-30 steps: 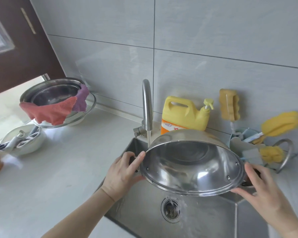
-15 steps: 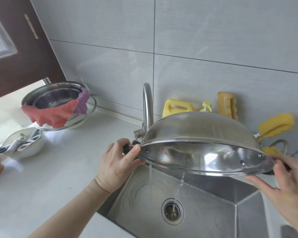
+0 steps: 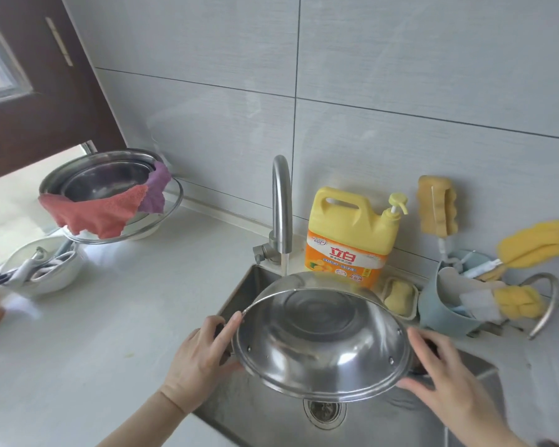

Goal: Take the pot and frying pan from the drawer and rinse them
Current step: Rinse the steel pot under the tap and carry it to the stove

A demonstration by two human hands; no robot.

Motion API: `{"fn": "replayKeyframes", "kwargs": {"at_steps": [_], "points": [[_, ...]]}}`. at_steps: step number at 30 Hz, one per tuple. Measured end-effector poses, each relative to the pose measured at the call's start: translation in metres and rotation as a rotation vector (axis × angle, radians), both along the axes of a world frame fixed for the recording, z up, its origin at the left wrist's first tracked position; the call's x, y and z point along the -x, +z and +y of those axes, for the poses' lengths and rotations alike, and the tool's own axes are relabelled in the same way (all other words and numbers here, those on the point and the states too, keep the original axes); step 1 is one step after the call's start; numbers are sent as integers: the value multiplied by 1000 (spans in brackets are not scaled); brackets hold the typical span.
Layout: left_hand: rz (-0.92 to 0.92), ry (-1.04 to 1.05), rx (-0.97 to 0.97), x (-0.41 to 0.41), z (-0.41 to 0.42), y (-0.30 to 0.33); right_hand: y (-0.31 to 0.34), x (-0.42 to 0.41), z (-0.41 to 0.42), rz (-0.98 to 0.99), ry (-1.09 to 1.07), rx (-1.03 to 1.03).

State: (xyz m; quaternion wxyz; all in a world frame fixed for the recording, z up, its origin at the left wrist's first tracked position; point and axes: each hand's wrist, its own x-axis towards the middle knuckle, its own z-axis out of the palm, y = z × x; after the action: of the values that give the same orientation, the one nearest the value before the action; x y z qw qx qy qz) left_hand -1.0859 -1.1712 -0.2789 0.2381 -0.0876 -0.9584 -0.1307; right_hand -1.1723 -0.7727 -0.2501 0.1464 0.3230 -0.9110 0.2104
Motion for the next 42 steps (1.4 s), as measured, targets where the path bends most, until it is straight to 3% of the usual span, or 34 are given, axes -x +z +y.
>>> {"fn": "replayKeyframes", "kwargs": {"at_steps": [3,11,20,36,42], "points": [[-219,77,-77,-2,-14,-7,-11,12,-17,-182,30,-31],[-301,198,-138,-21,-55,-10,-25,51,-71,-179,196,-2],[-257,242,-132,-39,-69,-7,-24,60,-101,-112,295,-3],[-112,11,17,49,7,-7,-5,44,12,-211,-44,-1],[-141,54,-6,35,-13,-6,-6,47,-13,-195,13,22]]}}
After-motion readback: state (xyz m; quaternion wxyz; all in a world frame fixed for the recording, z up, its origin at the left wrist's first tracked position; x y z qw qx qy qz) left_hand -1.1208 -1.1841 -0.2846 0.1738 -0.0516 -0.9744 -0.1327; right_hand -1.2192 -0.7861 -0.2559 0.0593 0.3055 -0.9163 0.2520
